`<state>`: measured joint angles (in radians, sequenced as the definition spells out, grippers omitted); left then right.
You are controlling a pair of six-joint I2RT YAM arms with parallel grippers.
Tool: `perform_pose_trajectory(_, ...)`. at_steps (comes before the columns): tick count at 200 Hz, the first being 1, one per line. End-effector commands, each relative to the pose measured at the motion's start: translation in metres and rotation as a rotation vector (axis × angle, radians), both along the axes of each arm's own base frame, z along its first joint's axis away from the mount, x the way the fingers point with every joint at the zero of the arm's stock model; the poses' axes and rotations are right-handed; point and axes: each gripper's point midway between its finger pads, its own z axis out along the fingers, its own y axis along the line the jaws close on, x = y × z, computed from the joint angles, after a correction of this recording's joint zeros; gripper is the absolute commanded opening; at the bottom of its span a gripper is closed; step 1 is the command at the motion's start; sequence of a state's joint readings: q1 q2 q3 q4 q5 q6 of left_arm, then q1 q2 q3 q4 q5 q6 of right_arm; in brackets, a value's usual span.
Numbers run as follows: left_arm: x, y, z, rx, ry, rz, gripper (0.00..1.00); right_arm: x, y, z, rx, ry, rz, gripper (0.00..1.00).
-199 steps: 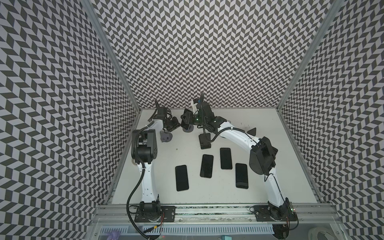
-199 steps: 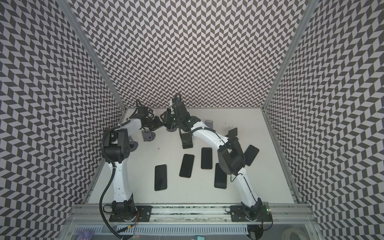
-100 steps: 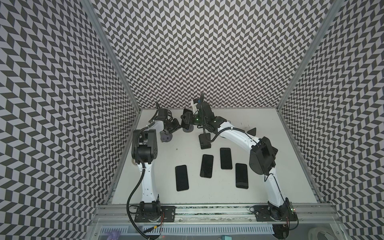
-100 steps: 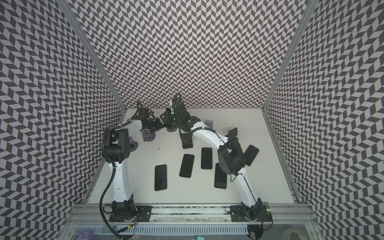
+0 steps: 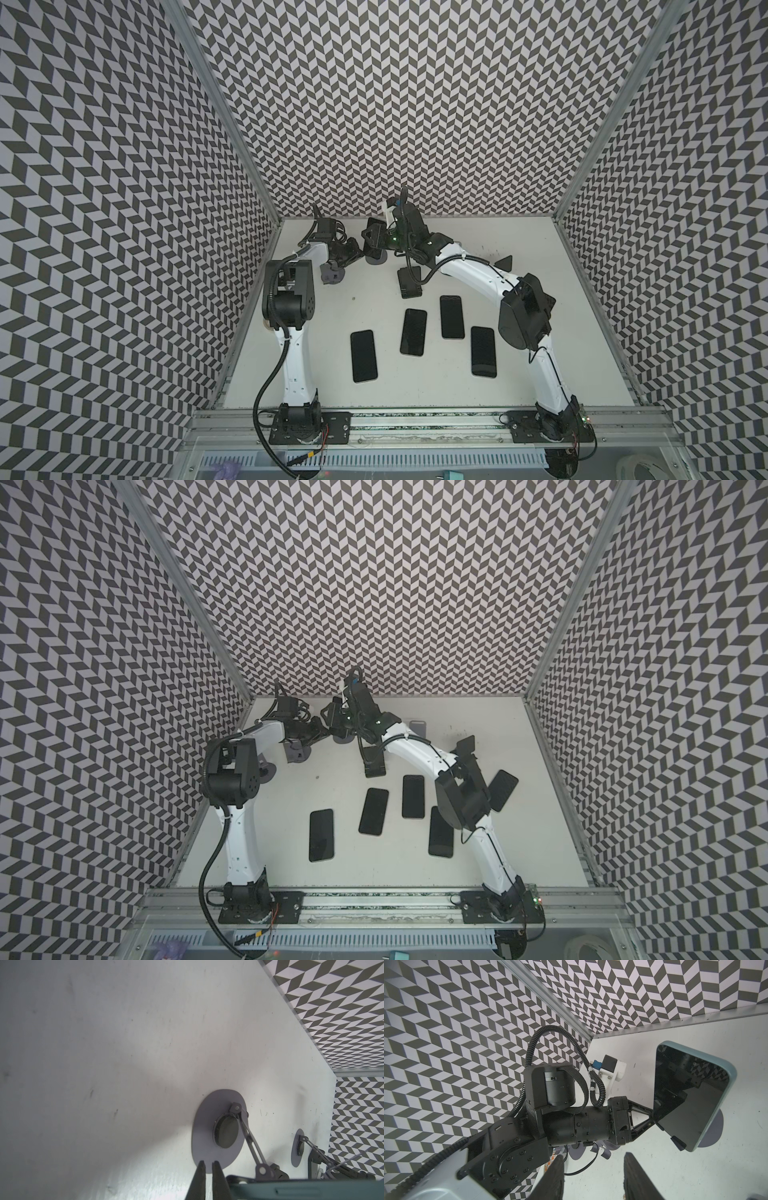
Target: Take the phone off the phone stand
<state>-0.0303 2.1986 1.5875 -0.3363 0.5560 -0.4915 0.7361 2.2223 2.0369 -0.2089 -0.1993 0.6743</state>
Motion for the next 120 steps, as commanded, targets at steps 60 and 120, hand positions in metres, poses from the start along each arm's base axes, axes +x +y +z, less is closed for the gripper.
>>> perform_pose_trajectory(60, -0.006, -0.015, 0.028, -0.023, -0.059, -0.032, 0.12, 0.002, -0.003, 0.005, 0.011, -0.017, -0.011, 0.46)
perform_pose_trajectory(120, -0.008, -0.022, 0.030, -0.026, -0.063, -0.045, 0.11, 0.001, -0.005, 0.007, 0.008, -0.021, -0.018, 0.46)
